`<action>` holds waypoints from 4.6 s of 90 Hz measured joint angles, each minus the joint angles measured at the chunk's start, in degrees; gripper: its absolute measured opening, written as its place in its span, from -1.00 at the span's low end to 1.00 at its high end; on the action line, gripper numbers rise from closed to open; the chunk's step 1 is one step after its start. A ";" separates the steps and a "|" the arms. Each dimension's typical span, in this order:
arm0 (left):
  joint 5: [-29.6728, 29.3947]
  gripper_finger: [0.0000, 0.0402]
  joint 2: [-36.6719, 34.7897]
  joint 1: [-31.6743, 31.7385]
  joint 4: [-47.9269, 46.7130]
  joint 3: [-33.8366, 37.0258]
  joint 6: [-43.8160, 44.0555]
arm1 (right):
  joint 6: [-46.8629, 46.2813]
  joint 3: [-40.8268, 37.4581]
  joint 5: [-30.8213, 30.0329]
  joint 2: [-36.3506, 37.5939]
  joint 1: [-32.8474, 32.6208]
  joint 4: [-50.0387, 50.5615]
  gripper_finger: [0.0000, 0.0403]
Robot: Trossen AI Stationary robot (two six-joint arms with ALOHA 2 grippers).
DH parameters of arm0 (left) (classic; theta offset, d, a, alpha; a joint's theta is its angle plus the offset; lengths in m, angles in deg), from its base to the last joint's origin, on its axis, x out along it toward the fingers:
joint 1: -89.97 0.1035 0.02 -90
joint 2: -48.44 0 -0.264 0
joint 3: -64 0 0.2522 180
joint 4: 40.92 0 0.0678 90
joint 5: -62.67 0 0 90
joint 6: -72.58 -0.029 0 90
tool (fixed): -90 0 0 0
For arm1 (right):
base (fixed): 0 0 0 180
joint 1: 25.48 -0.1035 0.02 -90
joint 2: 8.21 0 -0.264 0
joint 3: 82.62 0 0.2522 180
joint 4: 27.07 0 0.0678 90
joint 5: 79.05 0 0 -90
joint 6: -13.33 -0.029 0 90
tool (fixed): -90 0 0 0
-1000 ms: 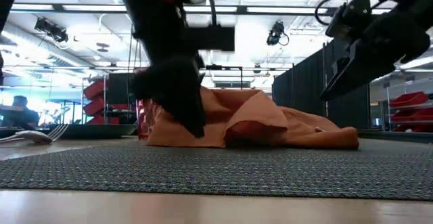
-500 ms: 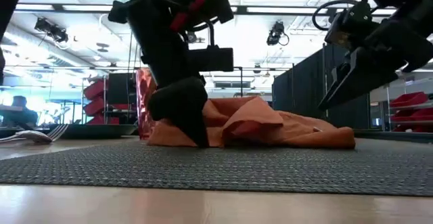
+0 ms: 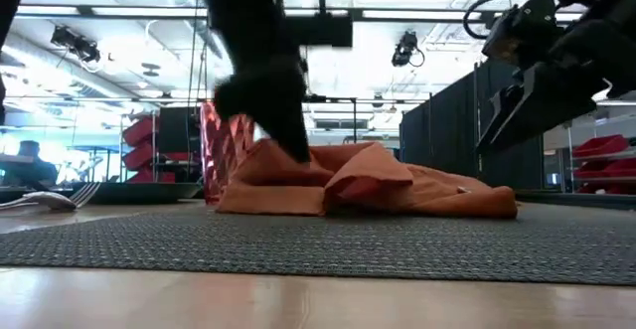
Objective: Set table place
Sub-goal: Fold the orange table napkin on the black placemat
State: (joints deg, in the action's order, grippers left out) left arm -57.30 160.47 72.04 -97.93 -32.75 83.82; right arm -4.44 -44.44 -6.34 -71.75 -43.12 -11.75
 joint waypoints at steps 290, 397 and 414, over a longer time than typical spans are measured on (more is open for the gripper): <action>14.11 -1.00 1.01 0.08 -23.74 -13.32 8.66 | 12.81 1.55 -26.02 -7.26 5.93 7.95 -0.09; 14.11 -1.00 0.96 -0.19 -20.85 -13.32 6.96 | -0.14 -8.09 22.67 -5.73 36.07 -12.30 -0.92; 14.08 -1.00 0.96 -0.21 -21.04 -13.32 6.98 | 2.49 -7.39 20.24 -3.35 35.65 -13.79 -1.00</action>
State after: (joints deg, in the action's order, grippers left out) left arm -43.22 161.43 71.83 -118.96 -46.07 90.80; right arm -1.95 -51.83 13.90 -75.10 -7.47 -25.54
